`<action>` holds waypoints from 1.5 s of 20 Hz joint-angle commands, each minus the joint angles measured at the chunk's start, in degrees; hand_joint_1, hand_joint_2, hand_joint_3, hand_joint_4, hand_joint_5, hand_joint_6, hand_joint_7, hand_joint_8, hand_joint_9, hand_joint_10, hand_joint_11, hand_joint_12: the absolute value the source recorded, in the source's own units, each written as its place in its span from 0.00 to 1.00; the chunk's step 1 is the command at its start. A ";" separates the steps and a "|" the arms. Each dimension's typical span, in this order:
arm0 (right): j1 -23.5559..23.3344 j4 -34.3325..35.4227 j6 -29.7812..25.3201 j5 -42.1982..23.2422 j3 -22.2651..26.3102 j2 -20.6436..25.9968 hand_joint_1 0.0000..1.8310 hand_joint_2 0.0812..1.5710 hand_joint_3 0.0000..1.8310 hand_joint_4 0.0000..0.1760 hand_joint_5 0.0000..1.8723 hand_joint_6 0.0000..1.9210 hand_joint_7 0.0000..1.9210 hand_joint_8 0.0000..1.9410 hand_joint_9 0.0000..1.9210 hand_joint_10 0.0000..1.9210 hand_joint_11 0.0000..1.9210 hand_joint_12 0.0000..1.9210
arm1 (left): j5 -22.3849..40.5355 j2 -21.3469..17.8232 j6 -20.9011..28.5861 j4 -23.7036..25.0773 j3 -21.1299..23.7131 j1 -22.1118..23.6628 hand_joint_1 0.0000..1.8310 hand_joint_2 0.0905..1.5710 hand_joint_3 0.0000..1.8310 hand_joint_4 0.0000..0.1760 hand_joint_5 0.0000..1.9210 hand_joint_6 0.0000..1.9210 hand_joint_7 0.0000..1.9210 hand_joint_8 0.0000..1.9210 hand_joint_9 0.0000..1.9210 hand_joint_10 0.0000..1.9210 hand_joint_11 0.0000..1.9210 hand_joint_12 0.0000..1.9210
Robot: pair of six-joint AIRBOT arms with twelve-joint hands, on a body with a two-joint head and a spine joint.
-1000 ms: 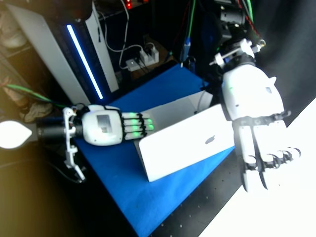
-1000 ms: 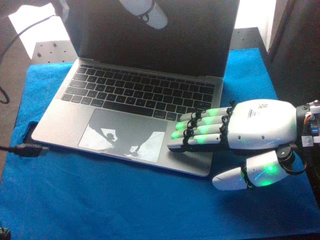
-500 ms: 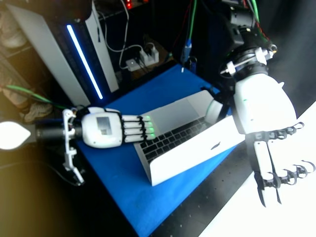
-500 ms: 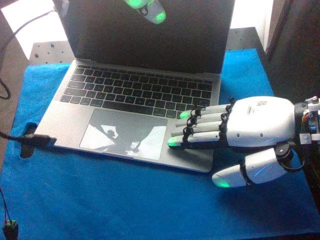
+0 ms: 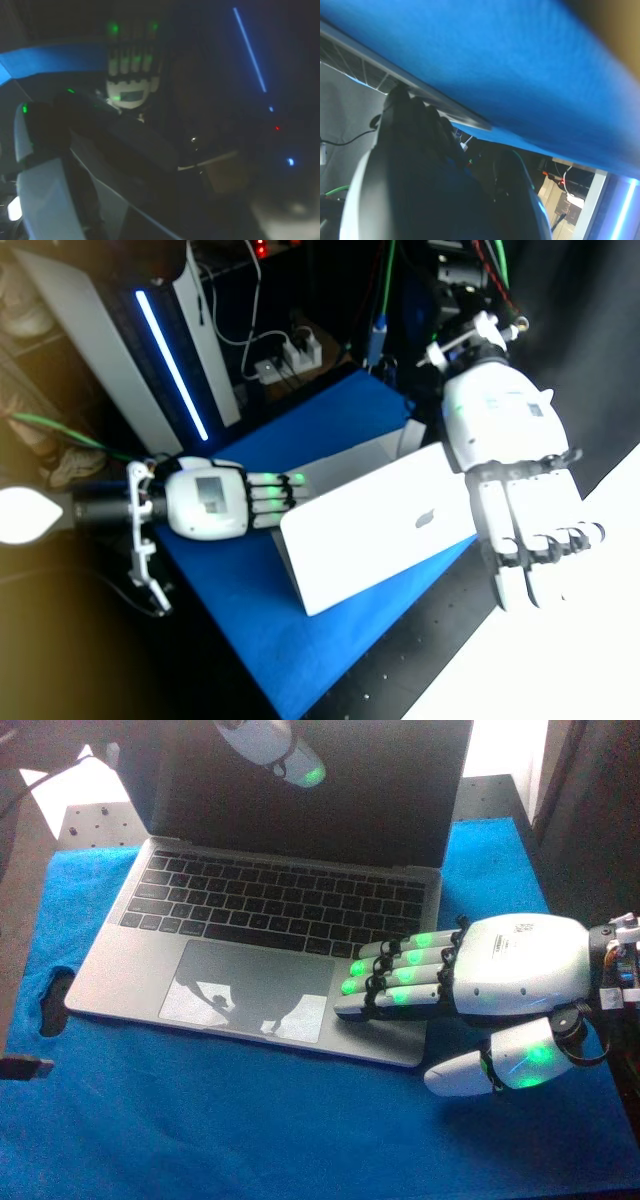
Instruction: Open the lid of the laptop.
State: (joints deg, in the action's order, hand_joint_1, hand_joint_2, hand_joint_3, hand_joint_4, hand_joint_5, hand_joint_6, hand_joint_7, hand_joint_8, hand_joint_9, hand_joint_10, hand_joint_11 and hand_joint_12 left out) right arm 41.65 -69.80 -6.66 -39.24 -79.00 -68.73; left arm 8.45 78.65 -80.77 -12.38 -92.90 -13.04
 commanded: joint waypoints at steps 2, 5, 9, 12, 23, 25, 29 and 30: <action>0.25 -0.76 -1.02 -2.16 0.58 -1.15 0.01 0.89 0.00 0.00 0.00 0.00 0.00 0.00 0.00 0.00 0.00 0.00 | 9.47 -0.74 0.55 -0.20 -0.04 1.81 0.39 0.63 0.00 0.00 0.00 0.00 0.00 0.00 0.00 0.00 0.01 0.00; 0.25 -0.75 -1.02 -2.16 0.59 -1.15 0.00 0.89 0.00 0.00 0.00 0.00 0.00 0.00 0.00 0.00 0.00 0.00 | 9.36 -1.33 0.55 0.25 0.42 2.78 0.39 0.62 0.00 0.00 0.00 0.00 0.00 0.00 0.00 0.00 0.02 0.01; 0.25 -0.75 -1.02 -2.16 0.64 -1.16 0.00 0.88 0.00 0.00 0.00 0.00 0.00 0.00 0.00 0.00 0.00 0.00 | 8.57 -1.77 0.55 1.17 0.43 4.89 0.38 0.64 0.00 0.00 0.01 0.00 0.03 0.01 0.05 0.01 0.00 0.36; 0.25 -0.74 -1.02 -2.16 0.60 -1.16 0.00 0.89 0.00 0.00 0.00 0.00 0.00 0.00 0.00 0.00 0.00 0.00 | 7.84 -1.73 0.53 2.30 0.08 5.21 0.39 0.63 0.00 0.00 0.01 0.00 0.05 0.01 0.06 0.01 0.00 0.40; 0.19 -0.75 -1.02 -2.28 -0.31 -1.68 0.00 0.89 0.00 0.00 0.00 0.00 0.00 0.00 0.00 0.00 0.00 0.00 | 2.38 3.11 -3.84 -1.24 -9.24 6.42 0.40 0.61 0.00 0.00 0.00 0.00 0.00 0.00 0.00 0.00 0.00 0.14; 0.19 -0.75 -1.02 -2.42 -0.31 -1.69 0.00 0.89 0.00 0.00 0.00 0.00 0.00 0.00 0.00 0.00 0.00 0.00 | 1.84 3.56 -11.67 -6.46 -9.22 6.37 0.41 0.60 0.00 0.00 0.00 0.00 0.00 0.00 0.00 0.00 0.00 0.16; 0.18 -0.75 -1.02 -2.68 -0.77 -1.73 0.04 0.88 0.00 0.00 0.00 0.00 0.00 0.00 0.00 0.00 0.00 0.00 | 0.65 6.06 -11.83 -9.13 -12.45 6.41 0.38 0.61 0.00 0.20 0.00 0.00 0.00 0.00 0.00 0.00 0.00 0.11; 0.12 -0.75 -1.02 -2.83 -0.98 -1.92 0.04 0.88 0.00 0.00 0.00 0.00 0.00 0.00 0.00 0.00 0.00 0.00 | -0.07 7.04 -11.83 -9.54 -13.79 6.63 0.37 0.62 0.00 0.20 0.00 0.00 0.00 0.00 0.00 0.00 0.00 0.10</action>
State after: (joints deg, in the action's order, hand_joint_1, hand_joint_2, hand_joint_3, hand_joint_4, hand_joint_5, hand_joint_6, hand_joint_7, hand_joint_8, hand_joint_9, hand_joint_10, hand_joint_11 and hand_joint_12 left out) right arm 41.65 -69.95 -6.68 -40.42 -80.36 -69.54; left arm 2.00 86.02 -92.09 -22.13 -107.07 -7.44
